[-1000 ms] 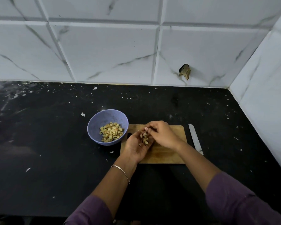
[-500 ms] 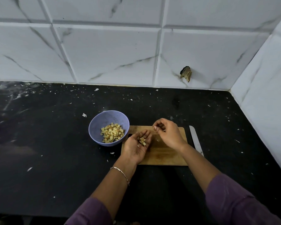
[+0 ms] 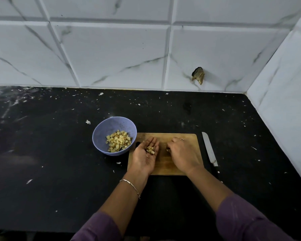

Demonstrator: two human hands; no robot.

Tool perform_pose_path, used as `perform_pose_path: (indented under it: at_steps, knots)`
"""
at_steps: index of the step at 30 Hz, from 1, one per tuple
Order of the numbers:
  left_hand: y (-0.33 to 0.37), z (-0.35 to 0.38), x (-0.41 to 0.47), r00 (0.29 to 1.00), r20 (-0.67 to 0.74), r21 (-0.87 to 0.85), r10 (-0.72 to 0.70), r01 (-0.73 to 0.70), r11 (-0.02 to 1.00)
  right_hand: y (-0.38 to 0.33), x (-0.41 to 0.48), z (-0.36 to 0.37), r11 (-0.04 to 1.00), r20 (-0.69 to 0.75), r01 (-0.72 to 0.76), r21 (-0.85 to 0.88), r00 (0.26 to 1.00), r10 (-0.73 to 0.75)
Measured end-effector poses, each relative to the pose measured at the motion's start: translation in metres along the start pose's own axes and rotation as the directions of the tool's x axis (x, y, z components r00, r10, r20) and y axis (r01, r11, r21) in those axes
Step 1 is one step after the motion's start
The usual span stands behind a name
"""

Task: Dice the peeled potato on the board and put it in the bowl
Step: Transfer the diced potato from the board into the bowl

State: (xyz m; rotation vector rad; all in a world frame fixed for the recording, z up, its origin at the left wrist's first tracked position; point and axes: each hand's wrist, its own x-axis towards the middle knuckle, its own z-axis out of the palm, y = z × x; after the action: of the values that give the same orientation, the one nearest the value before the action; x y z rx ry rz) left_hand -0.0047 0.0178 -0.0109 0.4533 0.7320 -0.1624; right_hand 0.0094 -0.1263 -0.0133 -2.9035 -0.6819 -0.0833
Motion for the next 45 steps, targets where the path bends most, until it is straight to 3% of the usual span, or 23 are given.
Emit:
perform_pose_path:
  at_steps: [9, 13, 16, 18, 19, 27, 34, 38, 45]
  knots:
    - [0.002, -0.001, 0.002, 1.0, 0.007, 0.037, -0.021, 0.021, 0.999, -0.005, 0.002, 0.0, 0.999, 0.045, 0.049, -0.003, 0.998, -0.049]
    - [0.001, -0.002, 0.001, 0.999, 0.015, 0.053, -0.038, 0.037, 0.998, 0.003, 0.012, 0.0, 0.969, 0.039, -0.147, 0.196, 0.989, 0.142]
    - [0.0, -0.002, -0.002, 0.998, 0.03, 0.037, -0.064, 0.062, 0.997, 0.003, 0.016, -0.003, 0.729, 0.097, -0.319, 0.606, 0.939, 0.33]
    - [0.0, 0.0, -0.004, 0.997, 0.037, 0.021, -0.071, 0.071, 0.997, -0.003, 0.019, -0.01, 0.571, 0.113, -0.296, 0.765, 0.936, 0.334]
    - [0.0, 0.0, -0.005, 0.996, 0.041, 0.017, -0.074, 0.073, 0.997, -0.007, 0.02, -0.014, 0.543, 0.112, -0.268, 0.796, 0.946, 0.303]
    - [0.01, 0.005, -0.013, 0.994, 0.085, -0.02, -0.073, 0.075, 0.997, -0.029, 0.026, -0.032, 0.622, 0.081, -0.157, 0.767, 0.985, 0.149]
    - [0.04, 0.0, -0.029, 0.99, 0.137, -0.062, -0.009, 0.018, 0.998, -0.049, 0.038, -0.034, 0.561, 0.005, -0.088, 0.823, 0.989, 0.147]
    - [0.071, -0.002, -0.037, 0.98, 0.193, 0.011, 0.054, -0.057, 0.998, -0.071, 0.05, -0.034, 0.485, -0.044, -0.052, 0.873, 0.982, 0.184]
    - [0.124, -0.004, -0.038, 0.97, 0.129, 0.055, 0.204, -0.213, 0.976, -0.091, 0.062, -0.042, 0.408, 0.032, -0.115, 0.906, 0.978, 0.207]
